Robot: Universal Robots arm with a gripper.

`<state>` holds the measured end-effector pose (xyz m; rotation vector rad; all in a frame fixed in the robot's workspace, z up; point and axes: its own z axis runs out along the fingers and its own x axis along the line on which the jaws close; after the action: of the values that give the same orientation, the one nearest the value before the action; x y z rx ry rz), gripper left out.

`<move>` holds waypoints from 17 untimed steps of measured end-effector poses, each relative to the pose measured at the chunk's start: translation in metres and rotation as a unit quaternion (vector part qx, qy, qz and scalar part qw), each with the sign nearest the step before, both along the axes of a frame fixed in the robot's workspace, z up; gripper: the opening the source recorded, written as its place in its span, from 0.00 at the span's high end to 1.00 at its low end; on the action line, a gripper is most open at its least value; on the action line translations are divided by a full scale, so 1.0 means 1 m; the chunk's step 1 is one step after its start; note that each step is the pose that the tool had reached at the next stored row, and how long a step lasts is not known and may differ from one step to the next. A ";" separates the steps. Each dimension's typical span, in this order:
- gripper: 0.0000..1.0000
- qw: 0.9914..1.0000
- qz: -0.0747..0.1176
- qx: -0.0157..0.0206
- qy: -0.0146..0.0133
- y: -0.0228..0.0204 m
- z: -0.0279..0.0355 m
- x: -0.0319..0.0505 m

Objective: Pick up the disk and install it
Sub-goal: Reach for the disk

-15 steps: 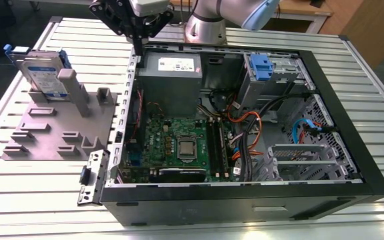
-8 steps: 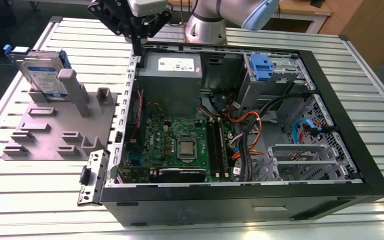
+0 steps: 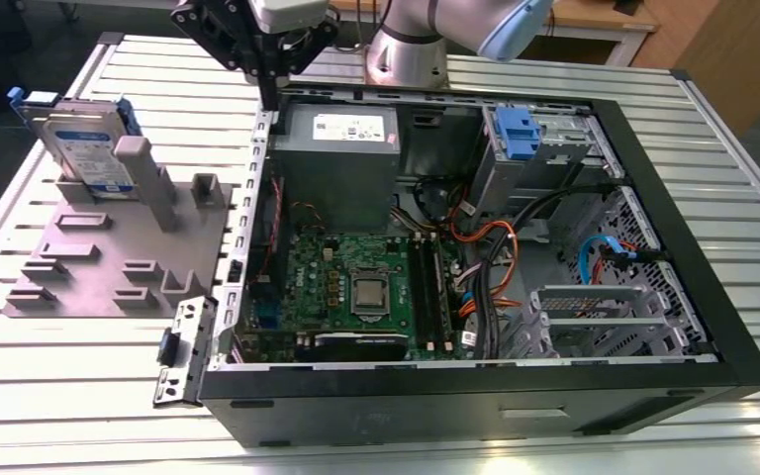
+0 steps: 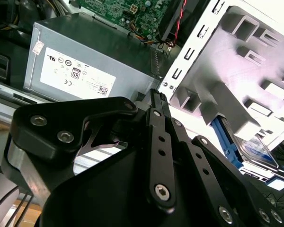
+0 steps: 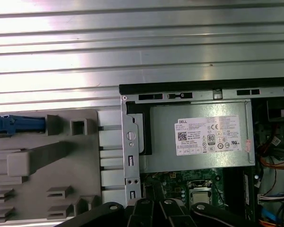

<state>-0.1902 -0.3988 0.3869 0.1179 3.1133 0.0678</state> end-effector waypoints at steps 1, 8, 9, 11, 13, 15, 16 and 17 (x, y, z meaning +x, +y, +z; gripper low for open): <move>0.89 1.000 0.000 0.000 0.000 0.0000 0.0000 -0.0004; 0.89 1.000 0.000 0.000 0.000 0.0000 -0.0003 -0.0015; 0.89 1.000 0.000 0.000 0.000 0.0000 -0.0003 -0.0019; 0.89 1.000 0.000 0.000 0.000 0.0000 -0.0003 -0.0027; 0.89 1.000 0.000 0.000 0.000 0.0000 -0.0004 -0.0034; 0.89 1.000 0.000 0.000 0.000 0.0000 -0.0004 -0.0041; 0.89 1.000 0.000 0.000 0.000 0.0000 -0.0004 -0.0042; 0.89 1.000 0.000 0.000 0.000 0.0000 -0.0005 -0.0044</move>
<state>-0.1946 -0.3988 0.3865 0.1178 3.1133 0.0679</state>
